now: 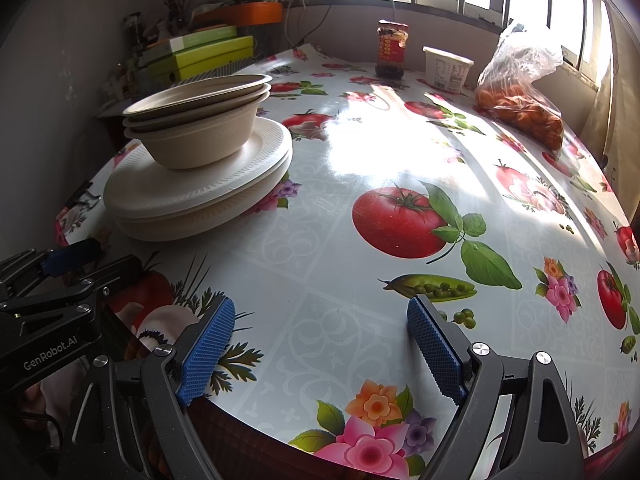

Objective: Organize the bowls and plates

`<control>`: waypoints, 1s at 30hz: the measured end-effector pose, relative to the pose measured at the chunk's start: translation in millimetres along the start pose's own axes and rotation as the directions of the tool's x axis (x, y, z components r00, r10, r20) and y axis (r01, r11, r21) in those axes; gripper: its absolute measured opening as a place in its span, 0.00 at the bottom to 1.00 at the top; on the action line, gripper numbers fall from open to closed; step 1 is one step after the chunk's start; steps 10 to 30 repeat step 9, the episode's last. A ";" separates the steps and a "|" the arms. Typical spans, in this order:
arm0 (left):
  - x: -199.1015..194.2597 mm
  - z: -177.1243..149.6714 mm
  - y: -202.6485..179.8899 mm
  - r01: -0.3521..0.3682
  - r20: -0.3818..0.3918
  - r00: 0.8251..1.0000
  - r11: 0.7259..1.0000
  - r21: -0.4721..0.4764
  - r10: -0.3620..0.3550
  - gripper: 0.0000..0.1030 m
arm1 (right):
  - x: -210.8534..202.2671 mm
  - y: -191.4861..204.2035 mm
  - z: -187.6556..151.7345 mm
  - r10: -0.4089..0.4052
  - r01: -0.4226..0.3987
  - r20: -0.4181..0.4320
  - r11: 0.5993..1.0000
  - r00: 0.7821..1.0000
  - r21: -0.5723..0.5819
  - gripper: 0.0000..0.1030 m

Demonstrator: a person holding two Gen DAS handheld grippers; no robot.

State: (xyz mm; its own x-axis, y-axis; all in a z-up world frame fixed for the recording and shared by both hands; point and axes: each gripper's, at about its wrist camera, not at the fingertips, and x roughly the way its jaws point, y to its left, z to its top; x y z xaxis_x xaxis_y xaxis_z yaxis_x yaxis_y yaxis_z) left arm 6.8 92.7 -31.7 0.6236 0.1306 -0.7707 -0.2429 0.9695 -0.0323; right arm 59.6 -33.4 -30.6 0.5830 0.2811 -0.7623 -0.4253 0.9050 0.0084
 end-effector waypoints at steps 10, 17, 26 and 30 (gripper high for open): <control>0.0 0.6 0.8 0.001 0.000 1.000 1.000 -0.002 -0.001 0.58 | -0.1 -2.4 -0.5 0.000 0.000 -0.001 1.000 1.000 0.002 0.86; 0.0 0.6 0.8 0.001 0.000 1.000 1.000 -0.002 -0.001 0.58 | -0.1 -2.4 -0.5 0.000 0.000 -0.001 1.000 1.000 0.002 0.86; 0.0 0.6 0.8 0.001 0.000 1.000 1.000 -0.002 -0.001 0.58 | -0.1 -2.4 -0.5 0.000 0.000 -0.001 1.000 1.000 0.002 0.86; 0.0 0.6 0.8 0.001 0.000 1.000 1.000 -0.002 -0.001 0.58 | -0.1 -2.4 -0.5 0.000 0.000 -0.001 1.000 1.000 0.002 0.86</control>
